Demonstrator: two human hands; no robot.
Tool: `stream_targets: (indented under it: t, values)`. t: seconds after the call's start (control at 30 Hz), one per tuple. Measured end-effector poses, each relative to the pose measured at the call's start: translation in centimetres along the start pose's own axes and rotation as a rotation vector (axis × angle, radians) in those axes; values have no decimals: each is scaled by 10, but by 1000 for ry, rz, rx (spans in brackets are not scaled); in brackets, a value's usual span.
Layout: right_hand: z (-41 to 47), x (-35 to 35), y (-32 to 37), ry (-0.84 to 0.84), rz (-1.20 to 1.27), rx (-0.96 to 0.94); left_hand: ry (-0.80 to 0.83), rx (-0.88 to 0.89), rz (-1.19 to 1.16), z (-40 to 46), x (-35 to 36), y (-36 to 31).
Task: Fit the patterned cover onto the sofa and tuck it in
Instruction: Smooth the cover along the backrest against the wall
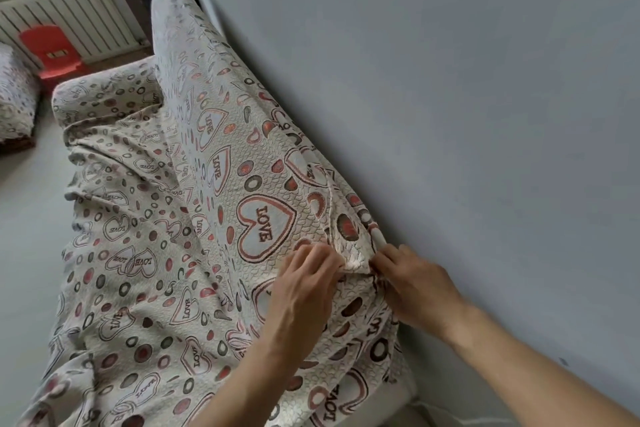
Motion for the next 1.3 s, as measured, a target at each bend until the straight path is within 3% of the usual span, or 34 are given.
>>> stream_targets:
  t: [0.07, 0.2, 0.4, 0.47, 0.57, 0.63, 0.73, 0.9, 1.13, 1.3]
  values:
    - [6, -10, 10, 32, -205, 9, -1, -8, 25, 0, 0, -5]
    - [9, -20, 24, 112, -361, -64, -2, -69, 6, 8, 1, -11]
    - [15, -26, 33, 107, -461, -54, 257, -67, 174, 17, -1, -12]
    - [14, -18, 31, 111, -504, -142, 295, -63, 227, 23, -5, -9]
    - [11, -28, 29, 10, -465, -218, 210, -55, 213, 27, -20, -15]
    - [13, -28, 21, 28, -373, -230, 127, -32, 108, 15, -23, -24]
    - [13, -22, 7, 59, -291, -260, 208, -15, 105, -8, -2, -35]
    - [10, -43, 4, 50, -124, -317, 235, -154, 236, -4, 17, -33]
    - [9, -43, 19, 23, -339, -266, 187, -118, 149, -2, 25, -49]
    - [-2, -14, 28, 303, -472, -266, 317, -168, 107, -10, 48, -67]
Point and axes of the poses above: each hand's wrist, its own z-axis towards the middle knuckle, its own x-axis out of the palm, y = z × x, the point moved 5 cm from there along z, towards the middle knuckle, and after that the axes turned 7 degrees about x, right-handed, at the moved point
